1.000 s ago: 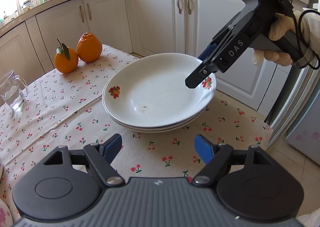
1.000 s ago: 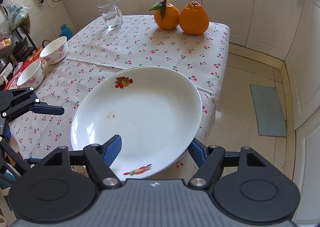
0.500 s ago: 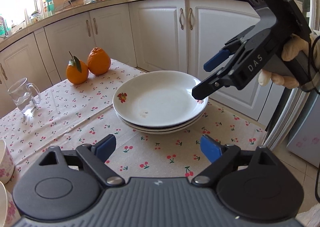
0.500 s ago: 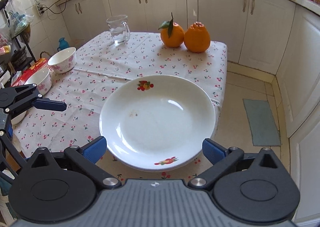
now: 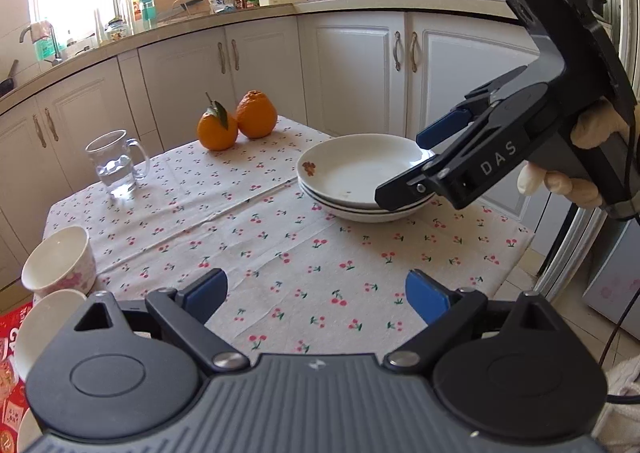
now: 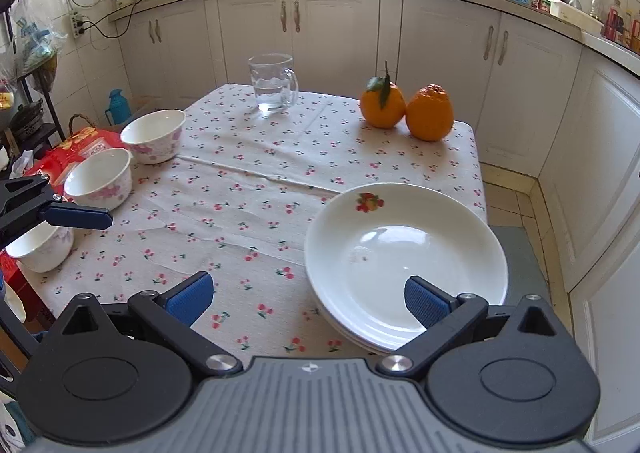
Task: Organize plates and bowls
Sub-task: 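Open the right tool and withdraw it from the stack, then move the right tool to a pink-patterned white bowl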
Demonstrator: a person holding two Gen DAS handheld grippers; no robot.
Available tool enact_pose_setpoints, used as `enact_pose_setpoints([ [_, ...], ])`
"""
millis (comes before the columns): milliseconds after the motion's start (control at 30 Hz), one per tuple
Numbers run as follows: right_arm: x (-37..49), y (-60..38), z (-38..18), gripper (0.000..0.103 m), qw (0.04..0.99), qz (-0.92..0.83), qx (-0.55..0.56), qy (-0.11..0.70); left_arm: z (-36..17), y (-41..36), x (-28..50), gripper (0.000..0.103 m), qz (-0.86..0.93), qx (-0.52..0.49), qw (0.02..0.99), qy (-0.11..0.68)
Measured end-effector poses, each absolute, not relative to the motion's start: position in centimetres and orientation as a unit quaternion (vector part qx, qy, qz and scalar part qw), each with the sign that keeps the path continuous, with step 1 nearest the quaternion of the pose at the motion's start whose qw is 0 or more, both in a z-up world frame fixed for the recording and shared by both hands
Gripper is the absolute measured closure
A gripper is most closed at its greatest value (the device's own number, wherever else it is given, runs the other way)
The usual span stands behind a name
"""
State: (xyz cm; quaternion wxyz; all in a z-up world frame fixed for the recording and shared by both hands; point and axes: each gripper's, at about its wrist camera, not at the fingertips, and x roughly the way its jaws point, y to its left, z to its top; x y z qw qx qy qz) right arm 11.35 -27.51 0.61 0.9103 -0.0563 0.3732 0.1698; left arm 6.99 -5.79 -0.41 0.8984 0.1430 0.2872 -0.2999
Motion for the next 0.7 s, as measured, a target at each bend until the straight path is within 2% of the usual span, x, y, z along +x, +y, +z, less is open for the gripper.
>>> enact_pose_setpoints([
  [433,8.9,-16.6,0.4,0.0,0.909,0.211,-0.064,0.353,-0.2,5.2,2.7,0.007,-0.201,0.154,0.925,0.282],
  [700,9.2,-9.8,1.0,0.0,0.884,0.299,-0.092,0.346,-2.6,11.1,2.0,0.007,-0.14,0.132,0.929,0.315],
])
